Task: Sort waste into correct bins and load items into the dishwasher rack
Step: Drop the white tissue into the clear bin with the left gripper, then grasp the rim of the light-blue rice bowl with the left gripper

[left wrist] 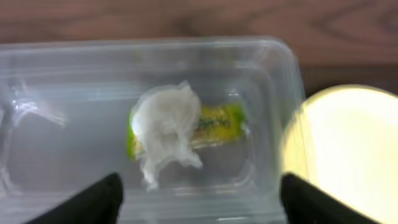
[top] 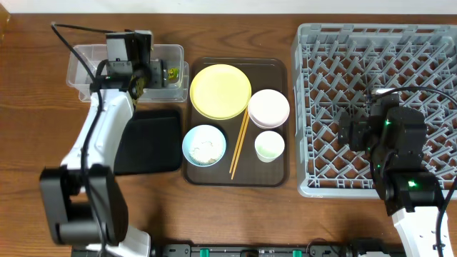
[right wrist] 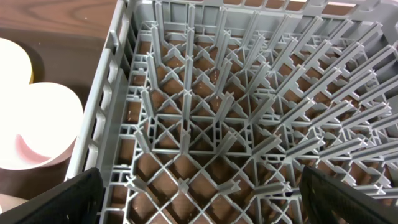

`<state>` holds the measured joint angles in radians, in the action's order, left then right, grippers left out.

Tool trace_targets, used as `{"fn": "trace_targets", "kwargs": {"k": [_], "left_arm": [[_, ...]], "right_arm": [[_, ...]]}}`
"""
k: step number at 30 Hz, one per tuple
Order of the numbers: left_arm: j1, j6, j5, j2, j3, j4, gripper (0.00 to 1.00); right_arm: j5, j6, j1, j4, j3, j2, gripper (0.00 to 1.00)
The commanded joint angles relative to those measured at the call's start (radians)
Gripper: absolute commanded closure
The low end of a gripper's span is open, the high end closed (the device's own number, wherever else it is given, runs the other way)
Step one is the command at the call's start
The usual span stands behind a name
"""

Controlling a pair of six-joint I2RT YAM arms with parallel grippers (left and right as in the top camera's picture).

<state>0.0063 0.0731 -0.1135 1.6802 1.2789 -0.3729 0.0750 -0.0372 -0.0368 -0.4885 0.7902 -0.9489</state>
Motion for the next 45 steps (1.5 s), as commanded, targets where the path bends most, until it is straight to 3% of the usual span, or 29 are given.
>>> {"fn": "trace_targets", "kwargs": {"k": [1,4,8,16,26,32,36,40,45], "left_arm": [[-0.042,-0.169,0.001,-0.108,0.002,-0.094,0.14],[-0.09,-0.273,0.001,-0.144,0.002,-0.244,0.12],[-0.176,-0.304,0.002,-0.137,0.001,-0.37,0.11],[-0.354,-0.304,0.002,-0.05,0.001,-0.411,0.12],[-0.506,-0.304,0.002,0.106,0.001,-0.463,0.22],[-0.549,-0.304,0.002,0.161,0.0,-0.465,0.33],[-0.567,-0.304,0.002,0.195,-0.001,-0.477,0.5],[-0.569,-0.303,0.014,0.198,-0.001,-0.485,0.61],[-0.569,-0.295,0.018,0.198,-0.006,-0.501,0.66]], "right_arm": [[-0.008,0.006,-0.01,0.0,0.022,0.002,0.01],[-0.008,0.006,-0.01,-0.002,0.022,0.002,0.01],[-0.008,0.006,-0.01,-0.002,0.022,0.002,0.01],[-0.008,0.006,-0.01,-0.003,0.022,0.002,0.01],[-0.008,0.006,-0.01,-0.006,0.022,0.002,0.01],[-0.008,0.006,-0.01,-0.006,0.022,0.002,0.01],[-0.008,0.006,-0.01,-0.008,0.022,0.002,0.01],[-0.008,0.006,-0.01,-0.012,0.022,0.002,0.01],[-0.008,0.006,-0.01,-0.012,0.022,0.002,0.01]]}}
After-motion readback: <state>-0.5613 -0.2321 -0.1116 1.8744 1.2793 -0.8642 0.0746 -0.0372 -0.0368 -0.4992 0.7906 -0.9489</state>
